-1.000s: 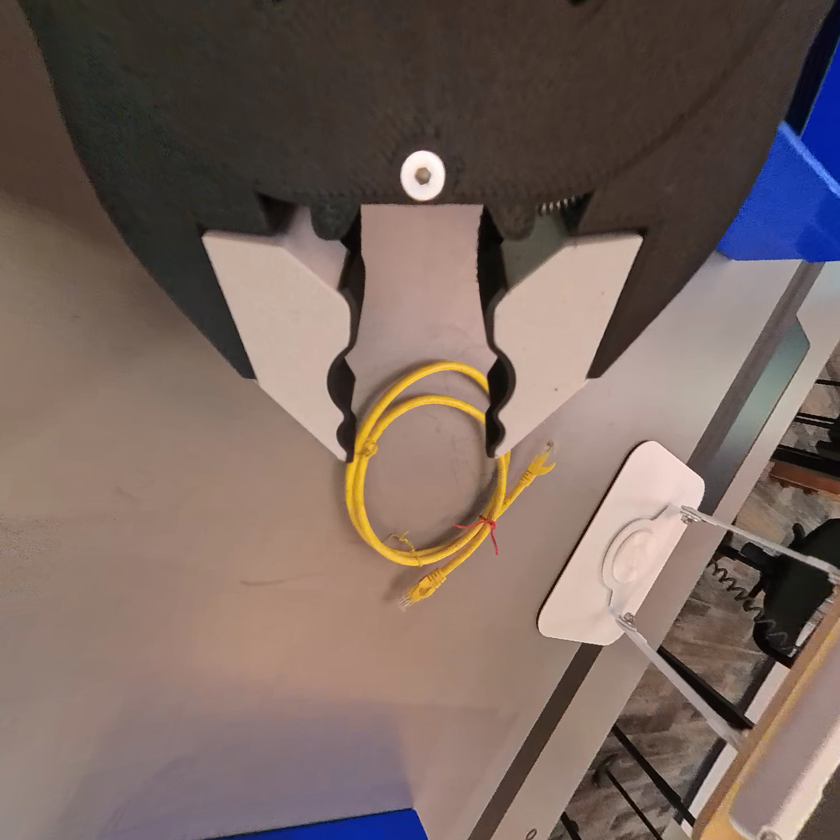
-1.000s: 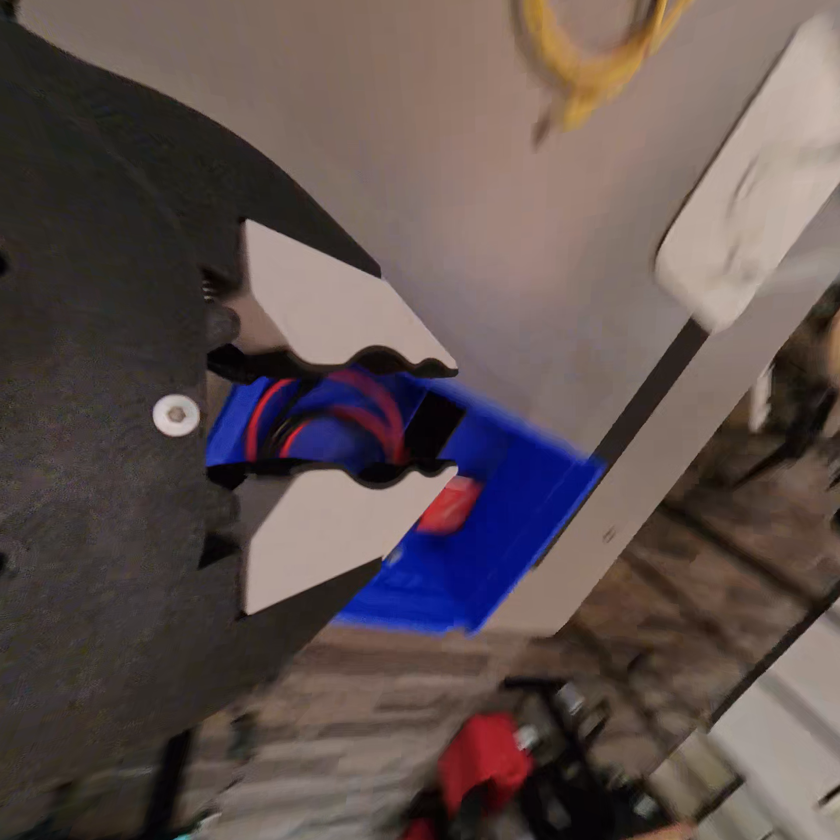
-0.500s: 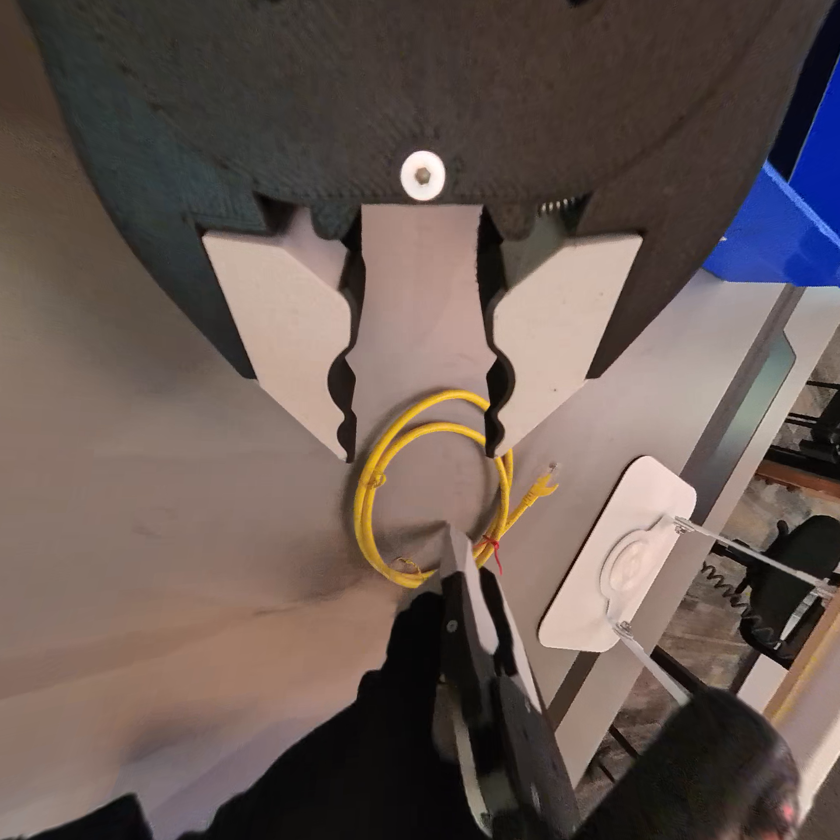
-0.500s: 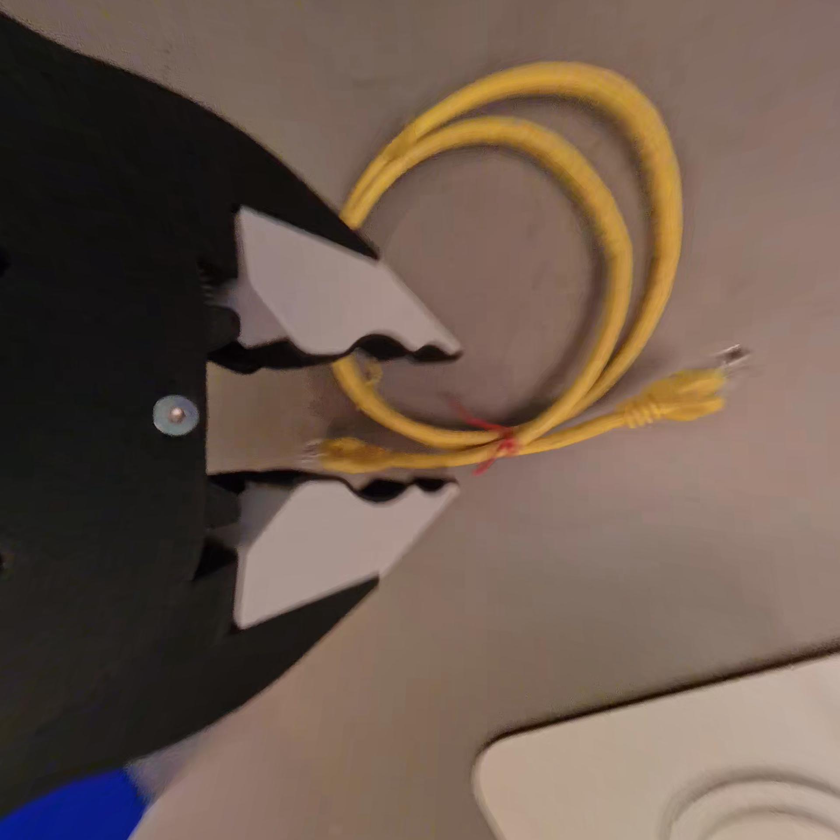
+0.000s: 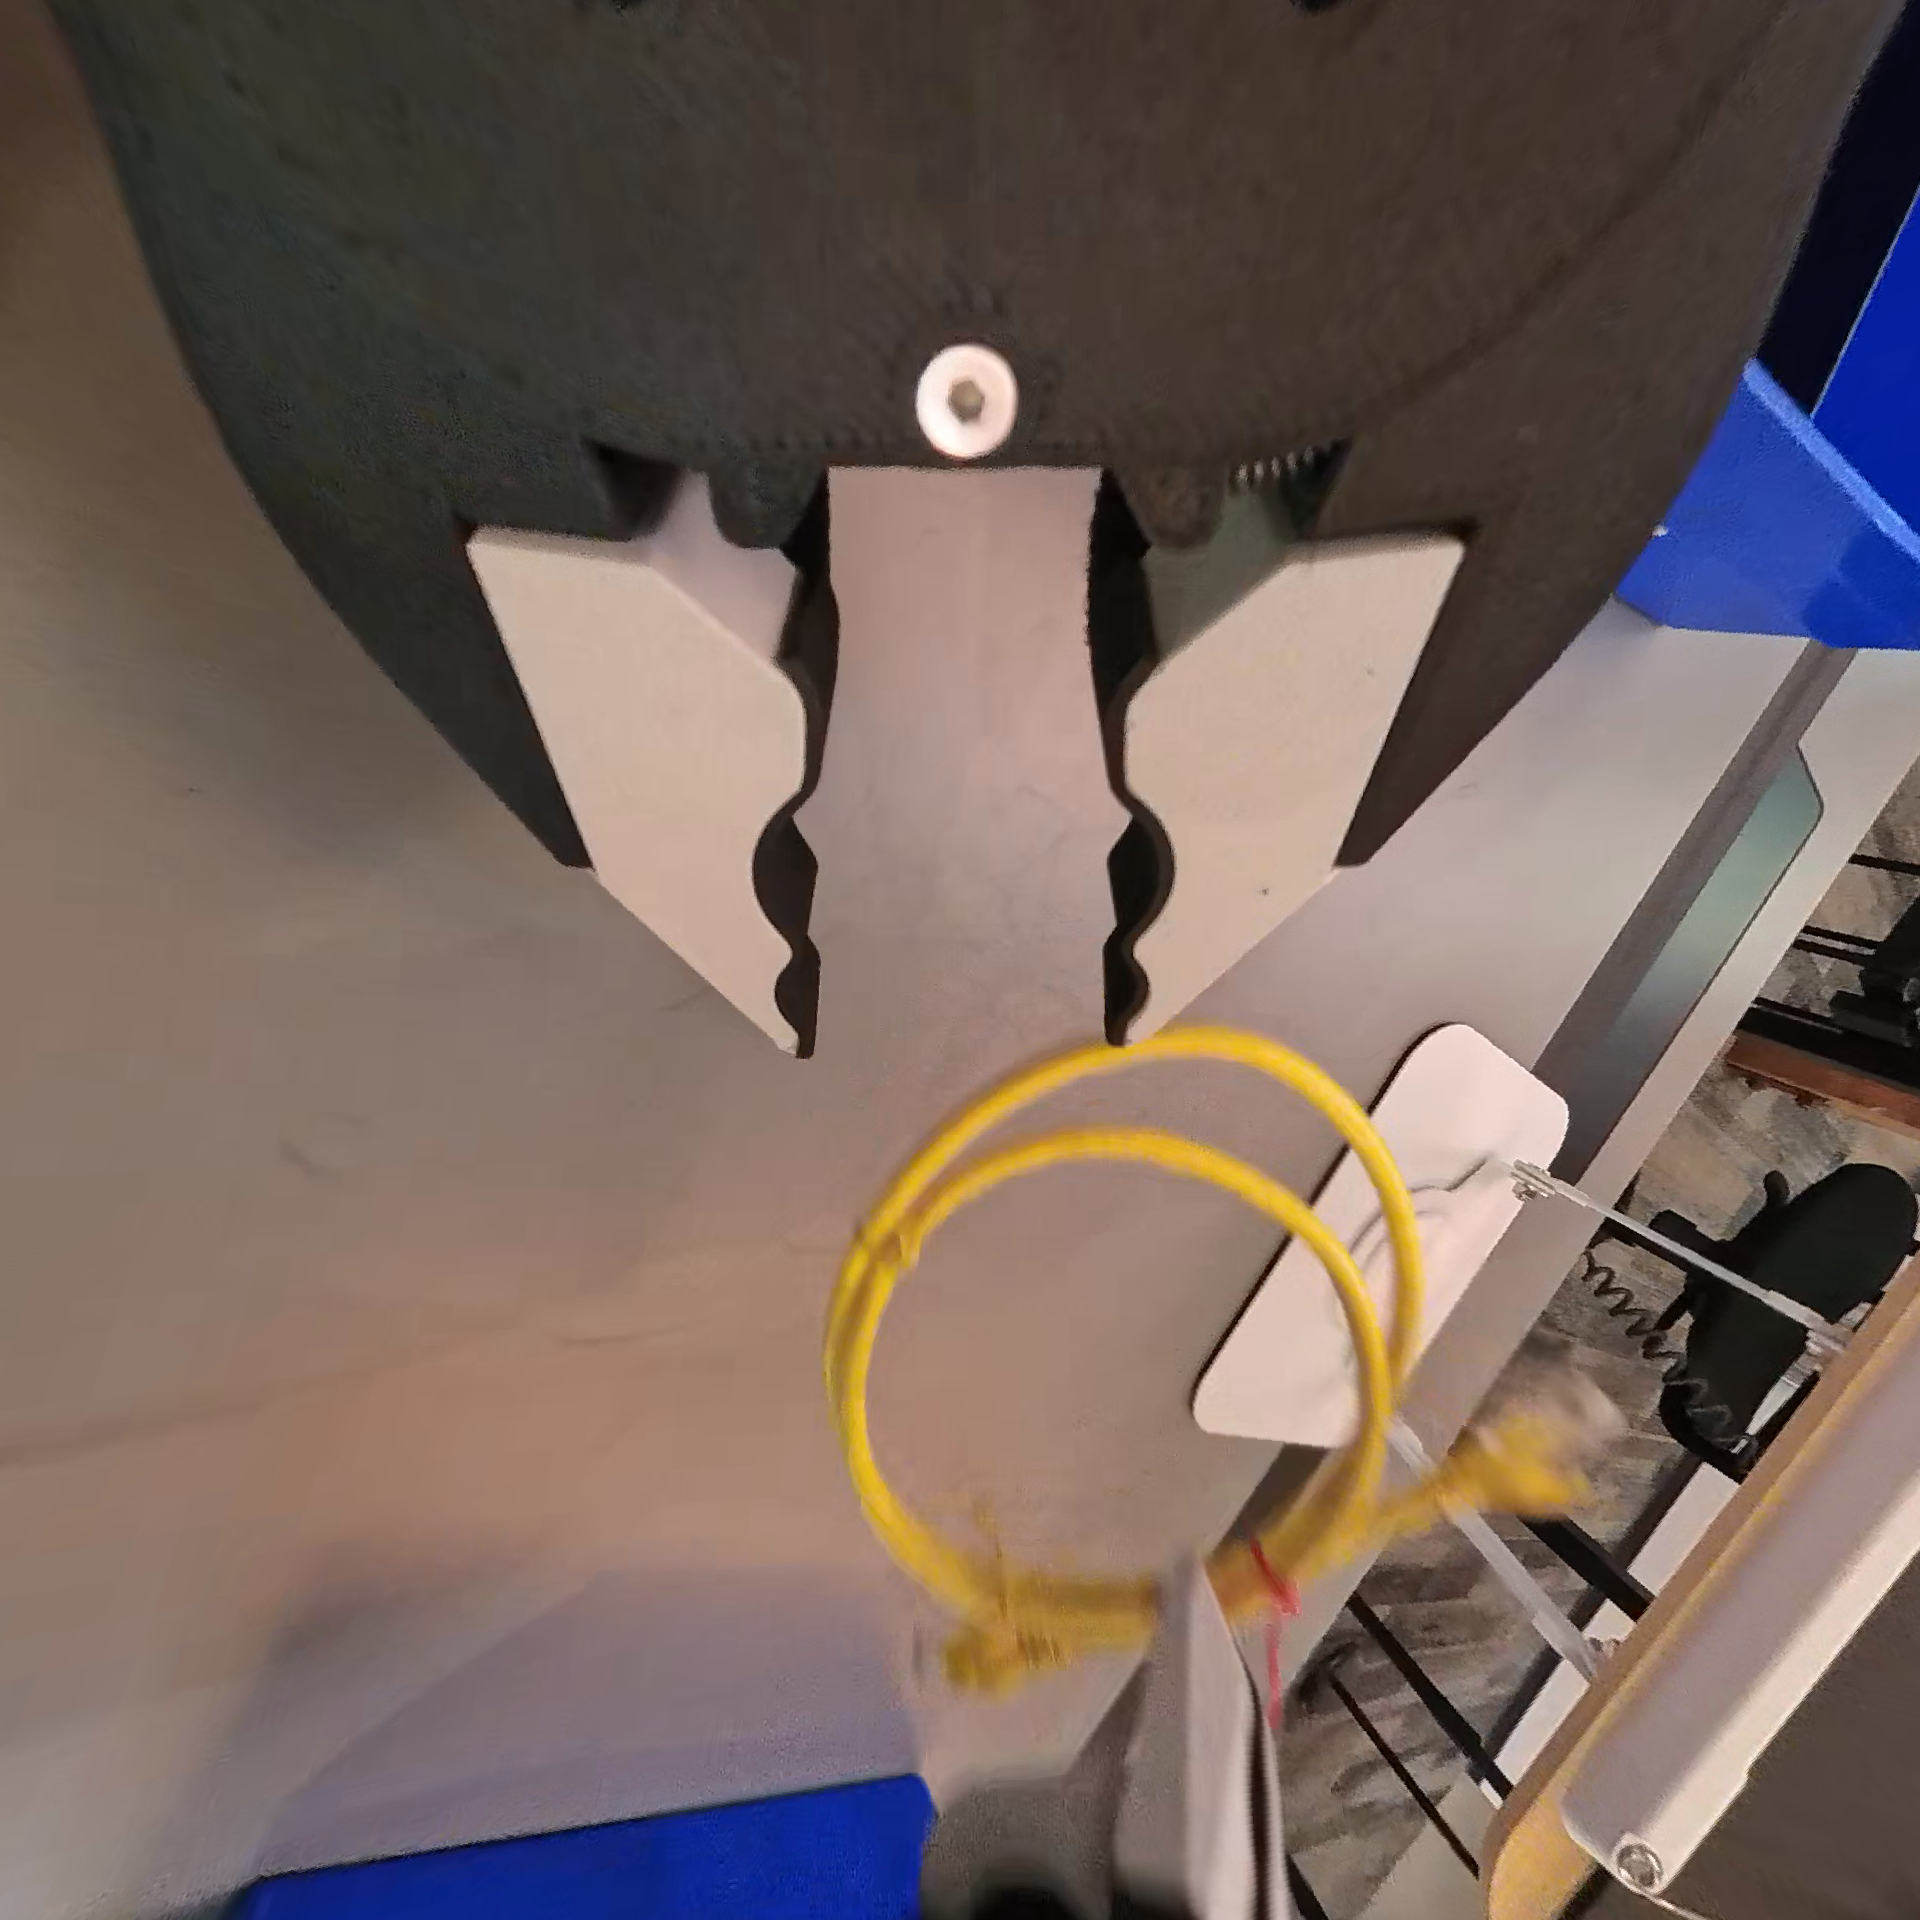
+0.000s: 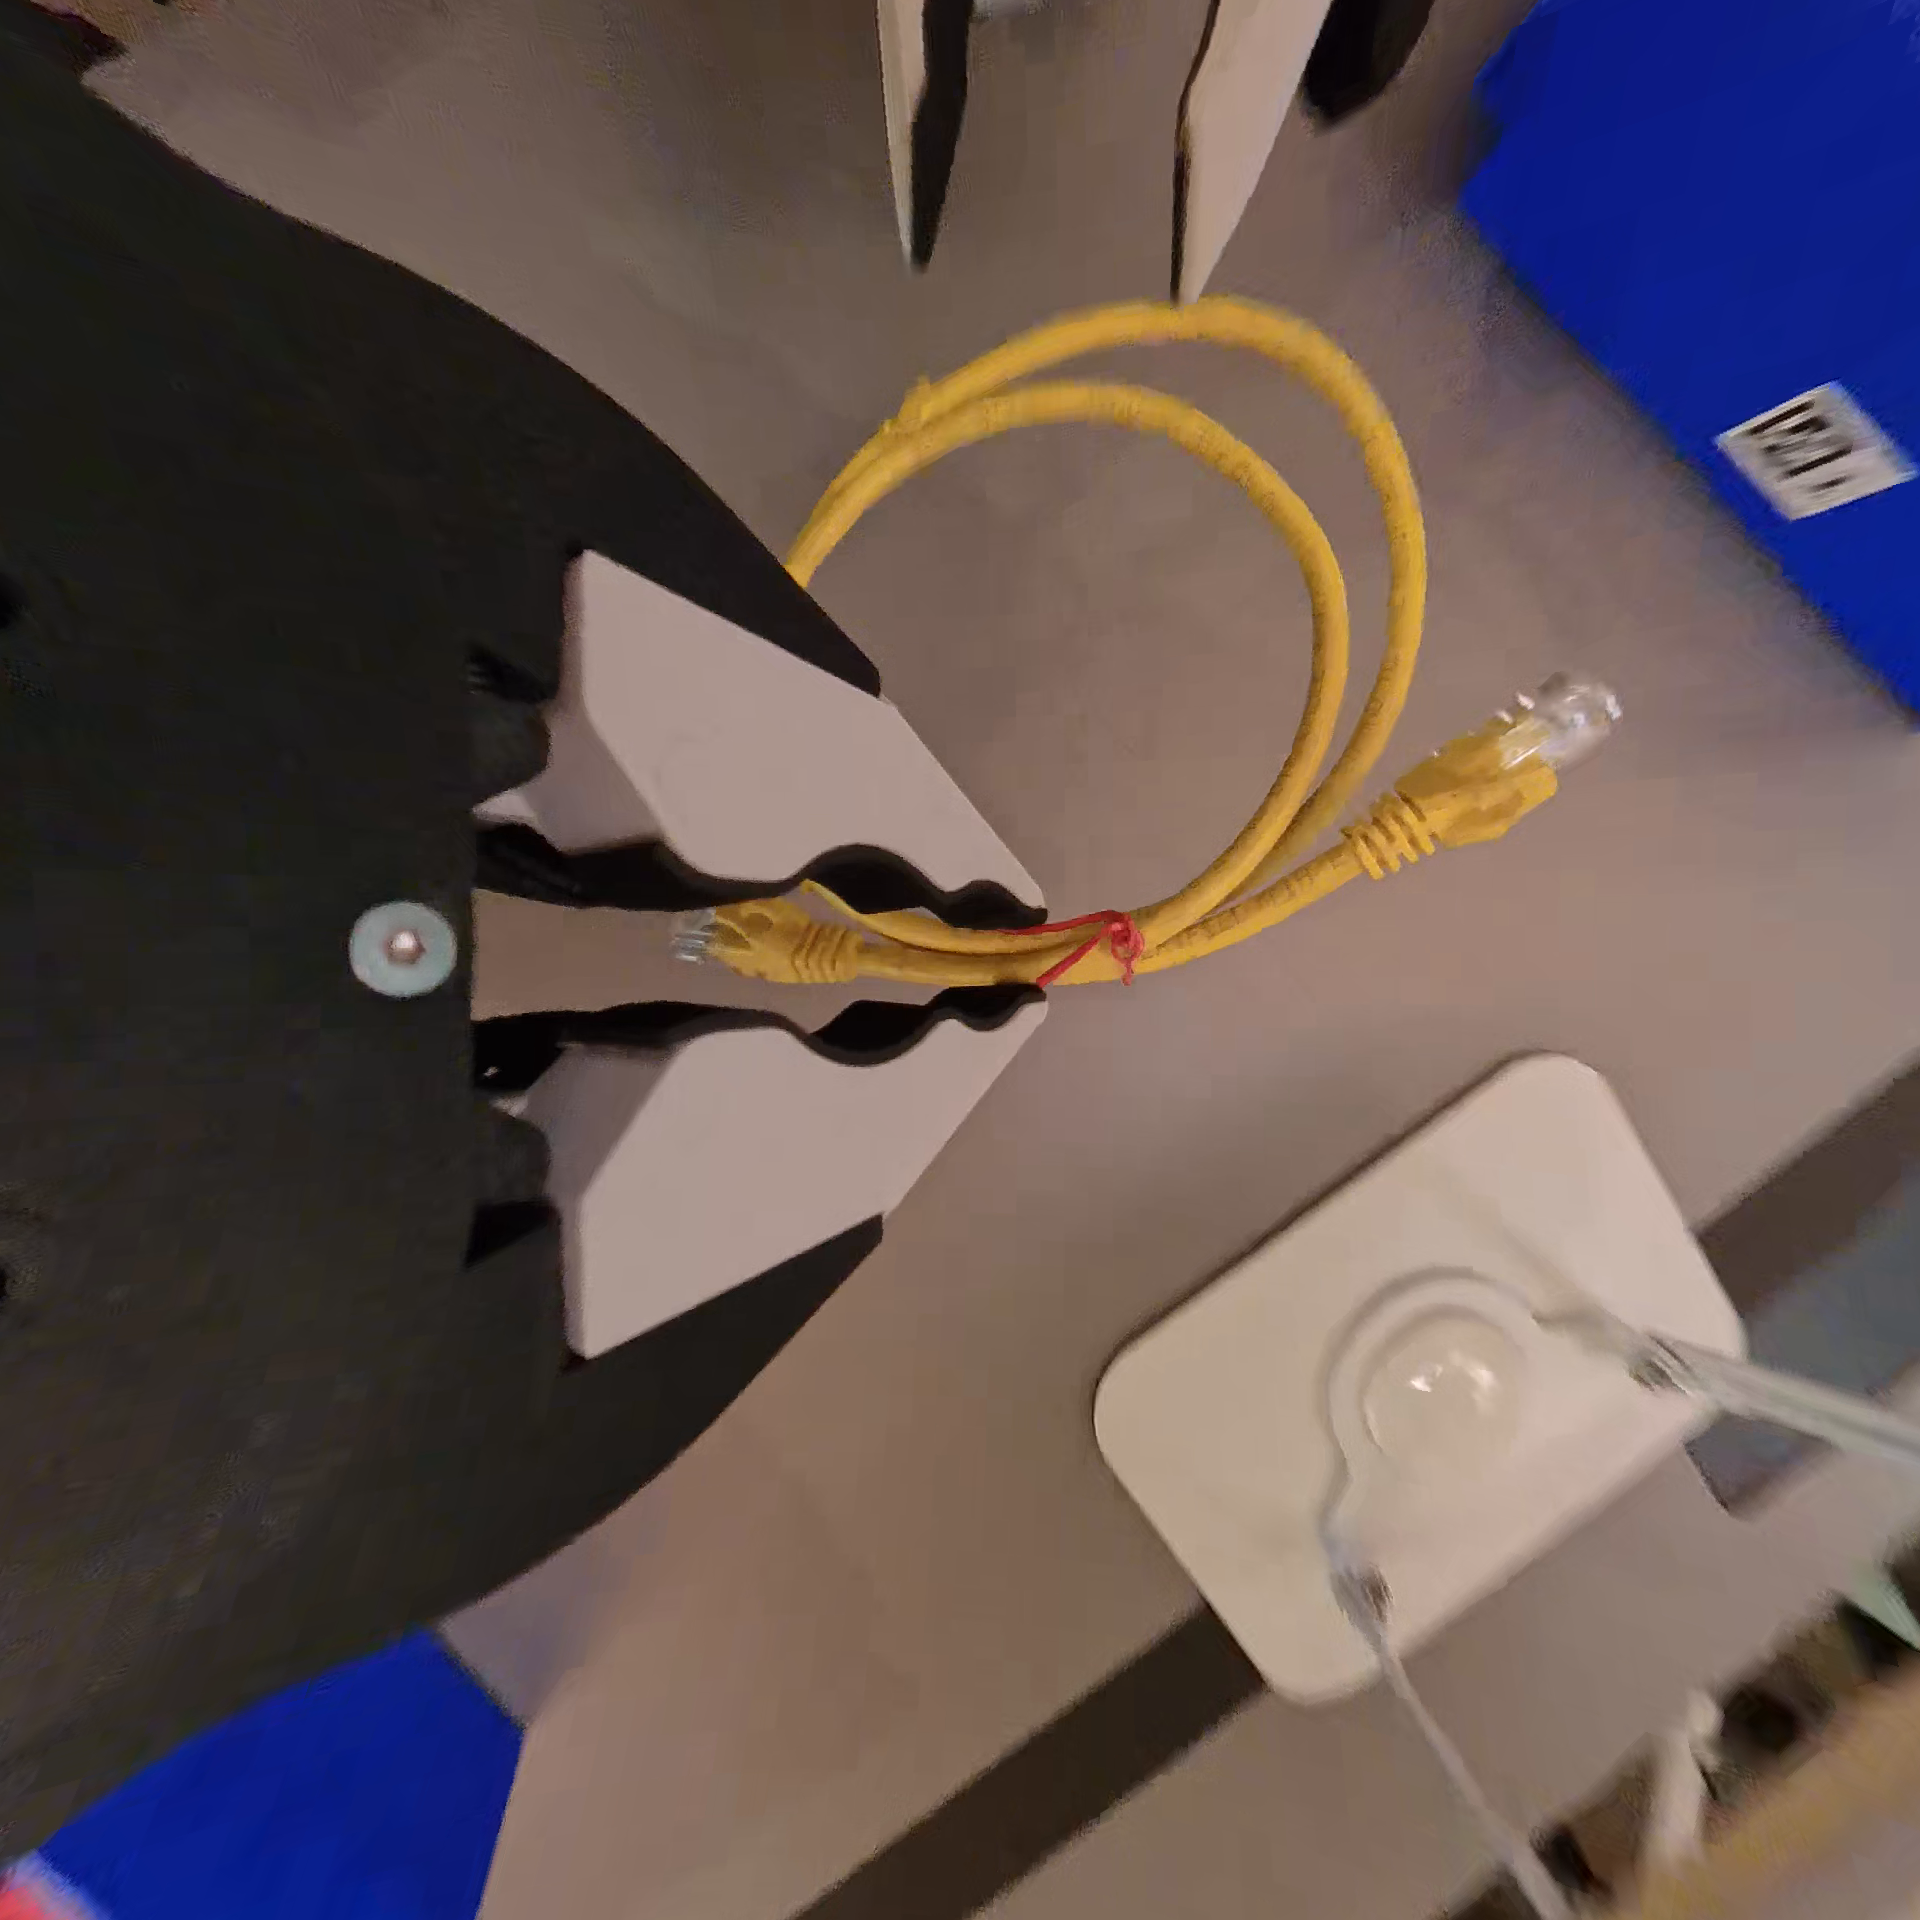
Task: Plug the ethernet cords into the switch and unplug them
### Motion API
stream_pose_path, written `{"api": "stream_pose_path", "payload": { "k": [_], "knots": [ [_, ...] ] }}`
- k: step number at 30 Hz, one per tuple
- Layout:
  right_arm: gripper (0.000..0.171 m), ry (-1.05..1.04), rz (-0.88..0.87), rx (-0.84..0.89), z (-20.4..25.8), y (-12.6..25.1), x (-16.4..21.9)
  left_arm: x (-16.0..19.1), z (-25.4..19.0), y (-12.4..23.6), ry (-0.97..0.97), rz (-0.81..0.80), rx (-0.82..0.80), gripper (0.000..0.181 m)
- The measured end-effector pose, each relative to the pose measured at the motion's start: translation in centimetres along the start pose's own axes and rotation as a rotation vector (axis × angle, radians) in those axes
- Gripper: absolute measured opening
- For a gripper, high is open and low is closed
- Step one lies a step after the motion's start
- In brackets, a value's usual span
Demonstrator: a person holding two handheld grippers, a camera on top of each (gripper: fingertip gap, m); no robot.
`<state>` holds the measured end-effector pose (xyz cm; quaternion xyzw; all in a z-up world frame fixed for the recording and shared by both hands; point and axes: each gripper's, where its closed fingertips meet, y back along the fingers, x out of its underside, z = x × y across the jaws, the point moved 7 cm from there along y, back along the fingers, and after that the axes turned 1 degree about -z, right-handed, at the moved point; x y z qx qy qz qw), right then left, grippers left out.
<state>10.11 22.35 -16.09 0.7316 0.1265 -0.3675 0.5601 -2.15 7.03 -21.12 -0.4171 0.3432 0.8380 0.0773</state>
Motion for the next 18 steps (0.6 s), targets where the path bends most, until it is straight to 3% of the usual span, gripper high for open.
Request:
{"api": "stream_pose_path", "payload": {
  "k": [9,18],
  "knots": [
    [0.009,-0.023,-0.165,0.263,-4.3,14.8,-1.0,-0.3,-0.6,-0.2,-0.002,-0.007,-0.002,0.052],
    [0.008,-0.122,-0.198,0.537,-8.6,25.8,4.5,-0.1,-1.4,-1.0,-0.013,0.014,0.017,0.052]
  ]
}}
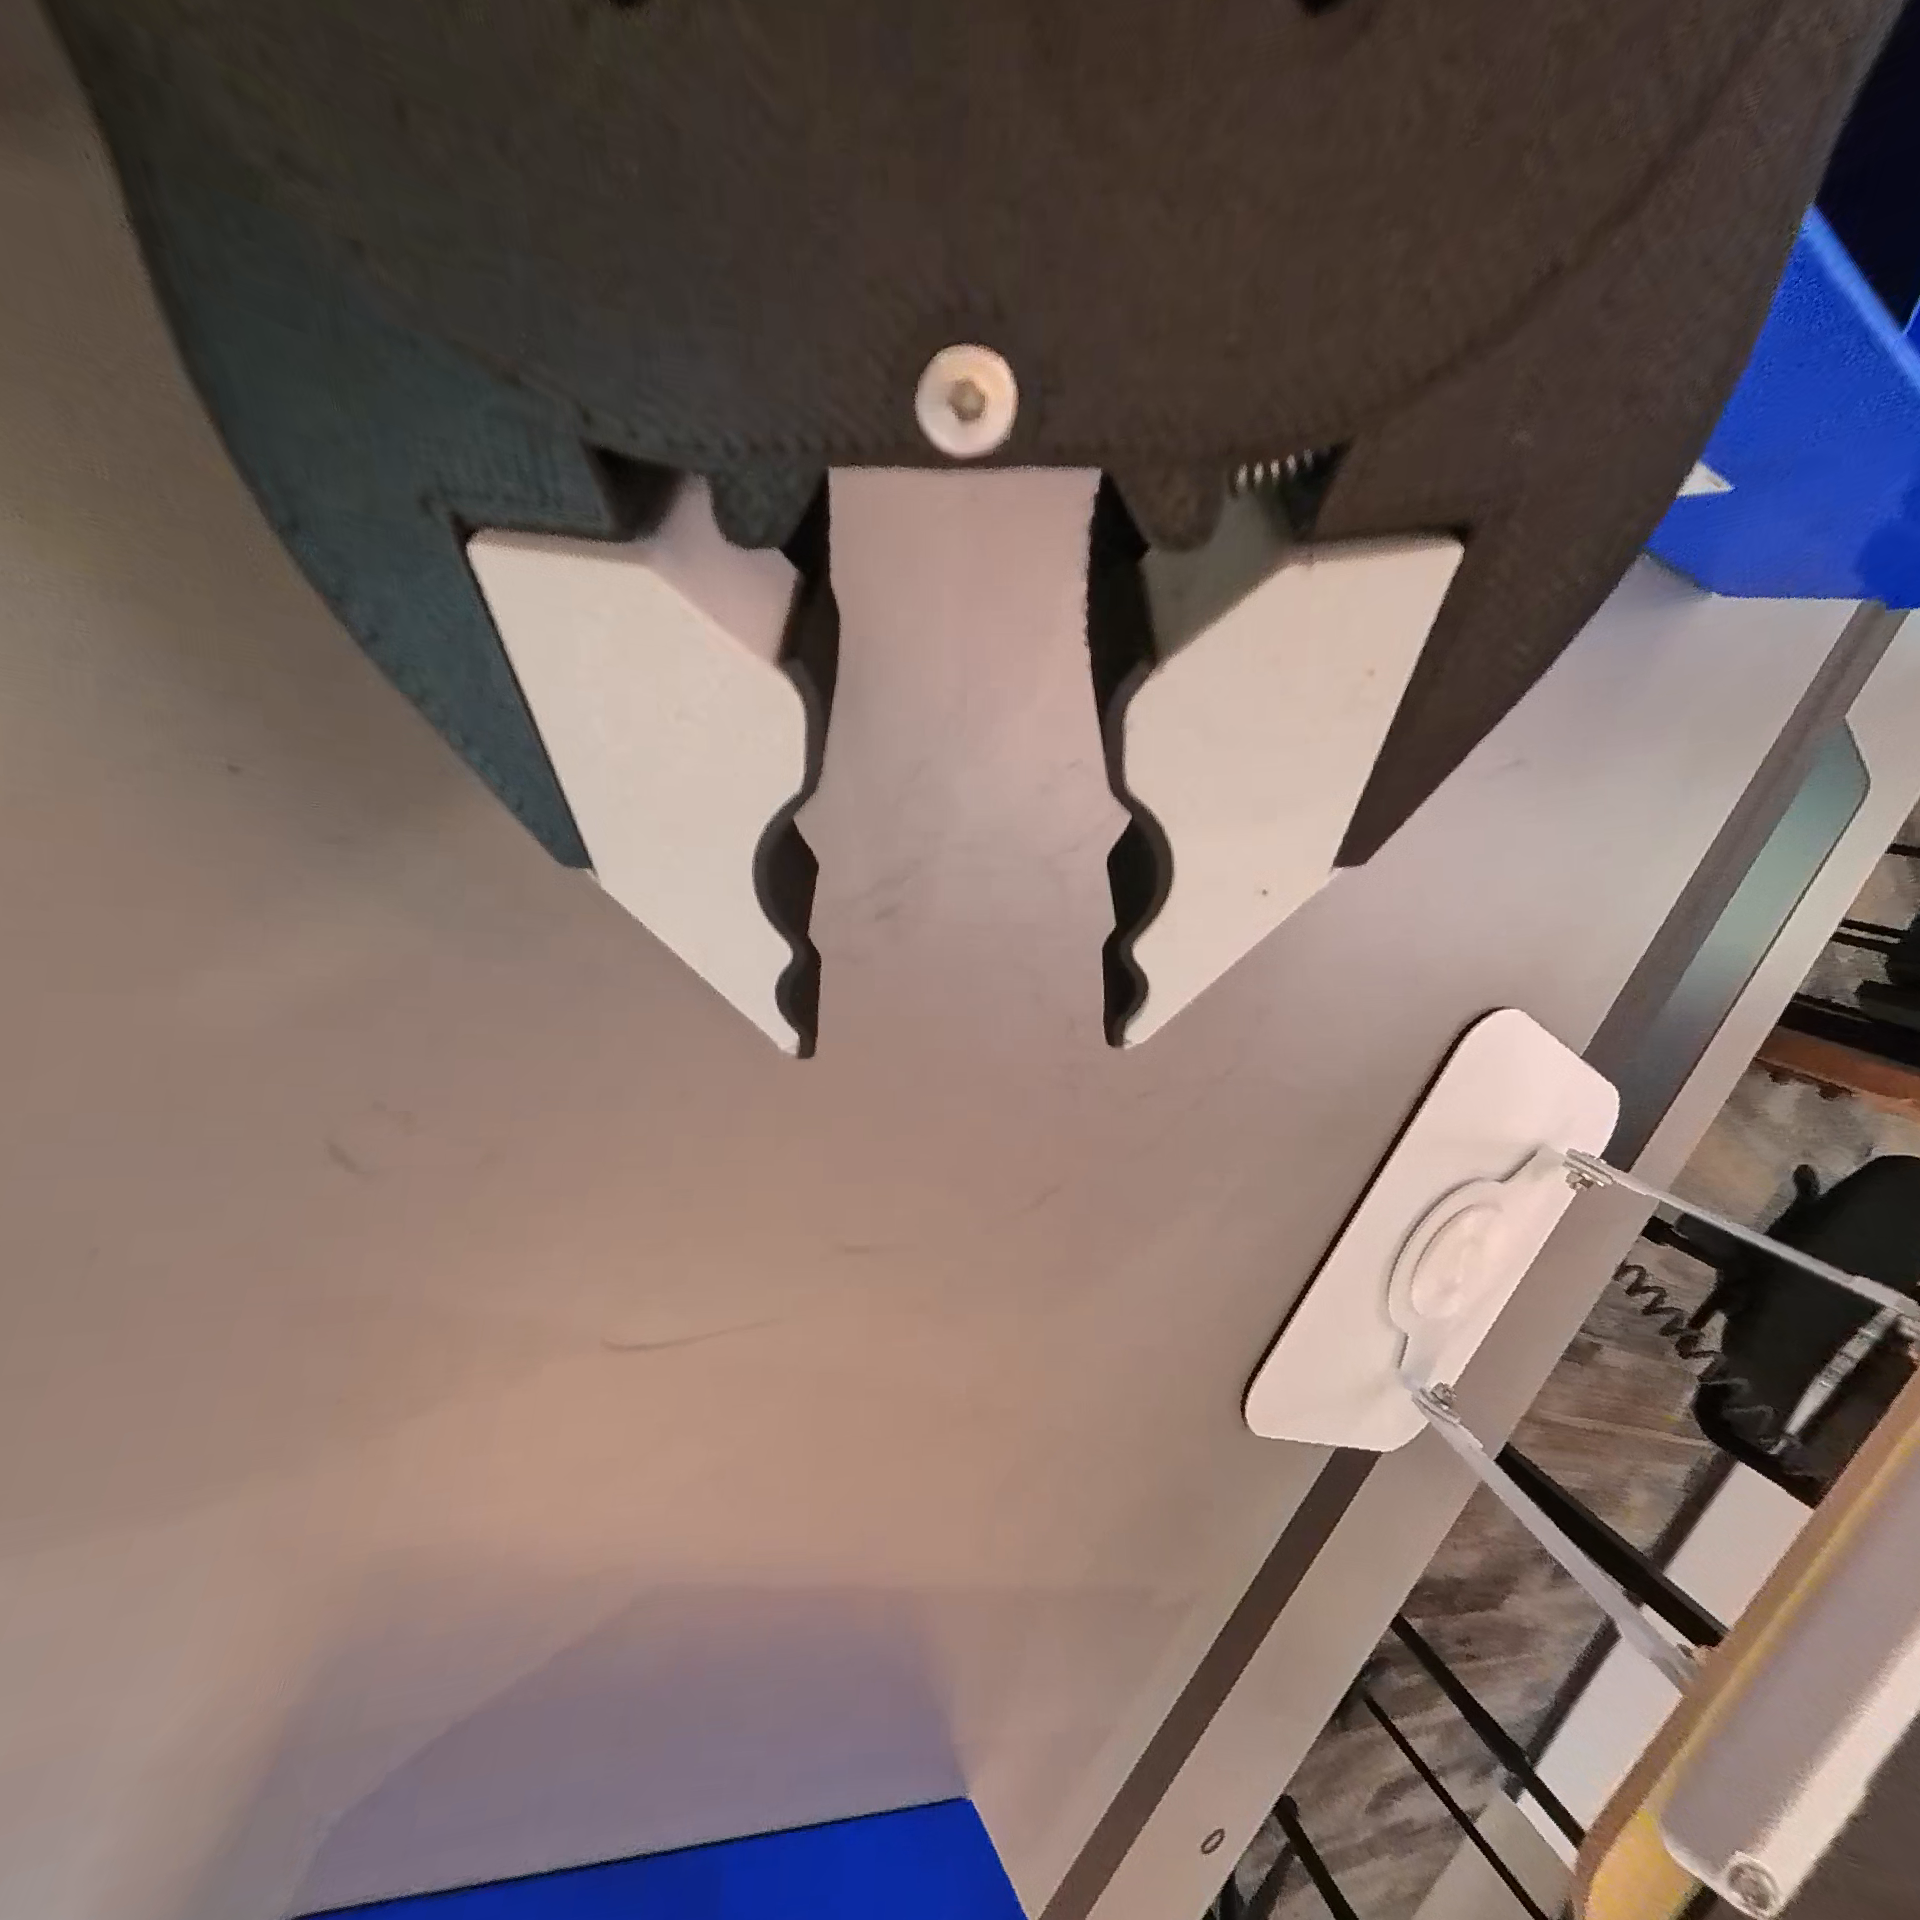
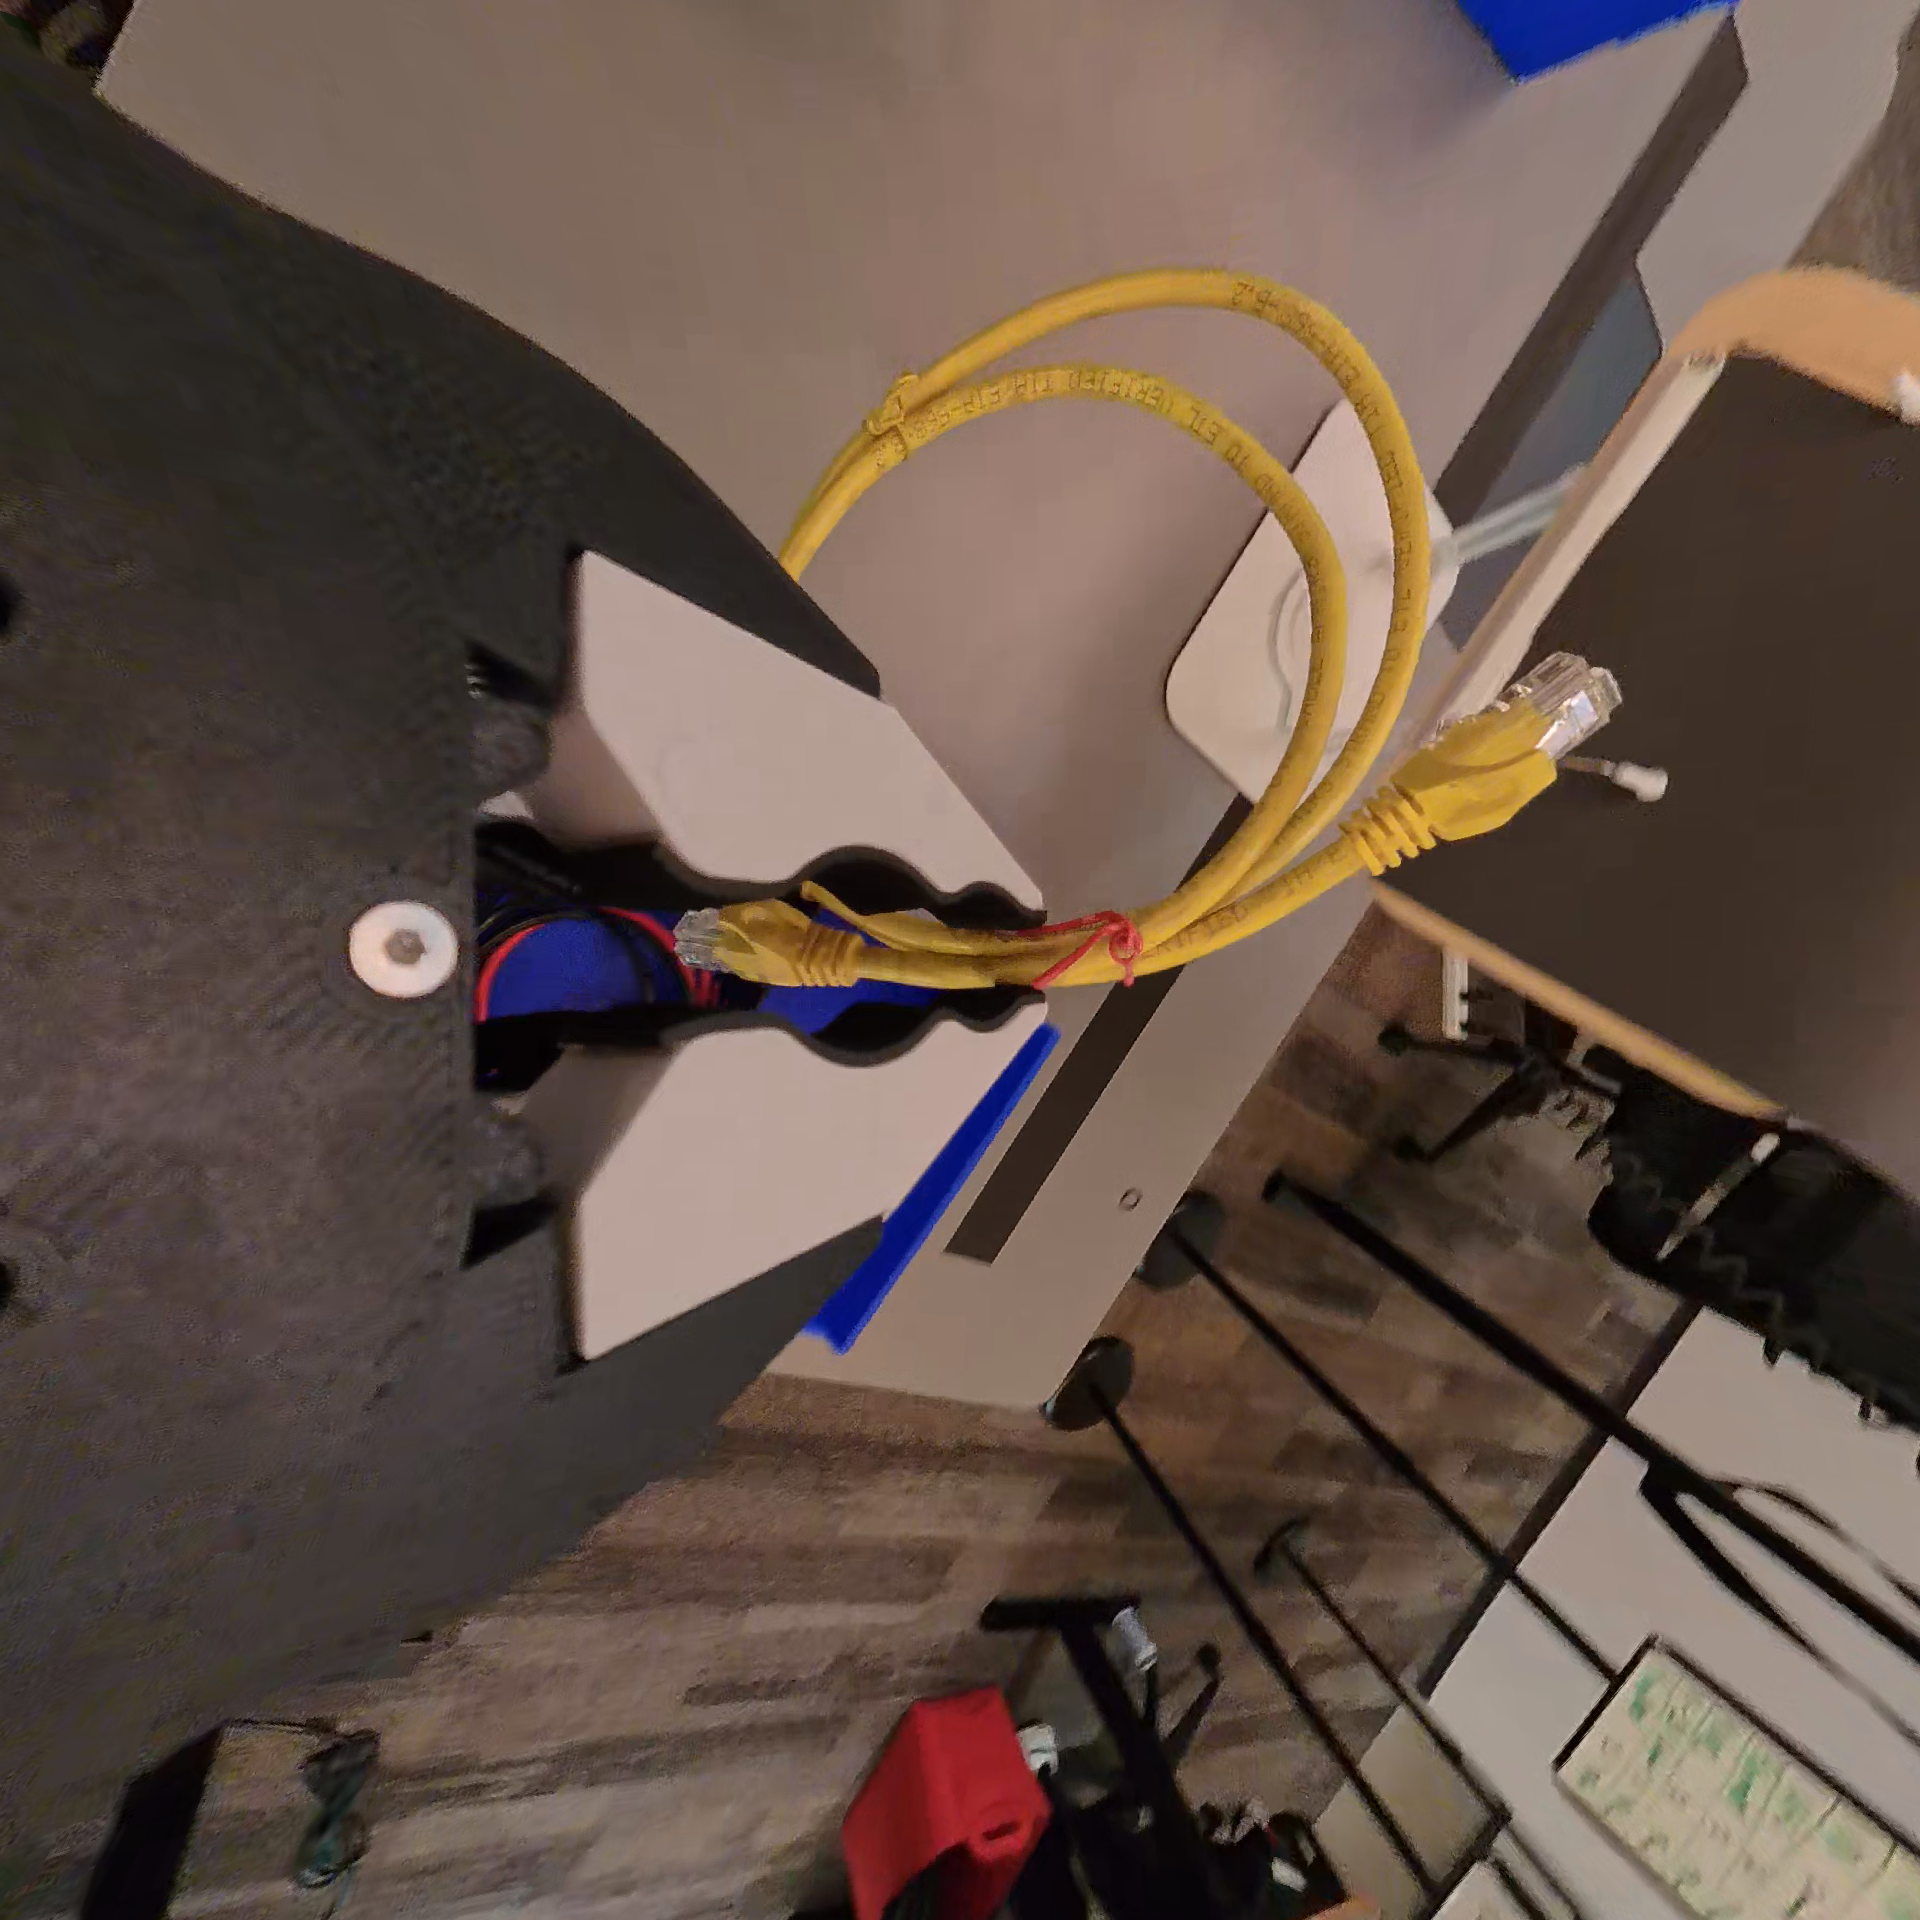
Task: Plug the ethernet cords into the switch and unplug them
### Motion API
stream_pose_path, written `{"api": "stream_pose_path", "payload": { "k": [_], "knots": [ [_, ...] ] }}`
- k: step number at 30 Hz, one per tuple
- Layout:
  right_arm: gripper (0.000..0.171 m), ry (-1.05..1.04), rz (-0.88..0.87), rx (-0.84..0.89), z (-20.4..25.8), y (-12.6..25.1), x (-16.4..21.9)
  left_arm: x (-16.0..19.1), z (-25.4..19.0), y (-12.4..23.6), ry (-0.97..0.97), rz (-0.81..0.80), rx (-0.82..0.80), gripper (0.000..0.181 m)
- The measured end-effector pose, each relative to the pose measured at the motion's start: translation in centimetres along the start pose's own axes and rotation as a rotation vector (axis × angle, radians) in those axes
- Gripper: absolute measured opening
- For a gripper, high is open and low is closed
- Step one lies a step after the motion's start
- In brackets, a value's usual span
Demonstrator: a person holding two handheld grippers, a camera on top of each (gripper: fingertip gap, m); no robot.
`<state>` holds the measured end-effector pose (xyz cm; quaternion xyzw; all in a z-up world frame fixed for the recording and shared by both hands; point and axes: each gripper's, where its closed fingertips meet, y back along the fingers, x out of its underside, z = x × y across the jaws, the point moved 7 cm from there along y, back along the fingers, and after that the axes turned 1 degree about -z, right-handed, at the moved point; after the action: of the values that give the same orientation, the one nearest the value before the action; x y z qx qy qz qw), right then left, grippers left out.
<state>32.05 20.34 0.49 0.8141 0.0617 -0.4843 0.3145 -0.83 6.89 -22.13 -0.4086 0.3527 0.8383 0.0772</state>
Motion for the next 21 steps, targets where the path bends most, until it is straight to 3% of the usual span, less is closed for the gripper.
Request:
{"api": "stream_pose_path", "payload": {
  "k": [11,21],
  "knots": [
    [0.009,-0.153,0.049,0.147,-6.6,3.0,6.7,0.5,-0.1,-0.5,0.003,0.013,0.012,0.052],
    [0.009,-0.204,0.044,0.161,-8.0,3.1,8.8,1.0,-0.4,-1.4,0.006,0.03,0.025,0.052]
  ]
}}
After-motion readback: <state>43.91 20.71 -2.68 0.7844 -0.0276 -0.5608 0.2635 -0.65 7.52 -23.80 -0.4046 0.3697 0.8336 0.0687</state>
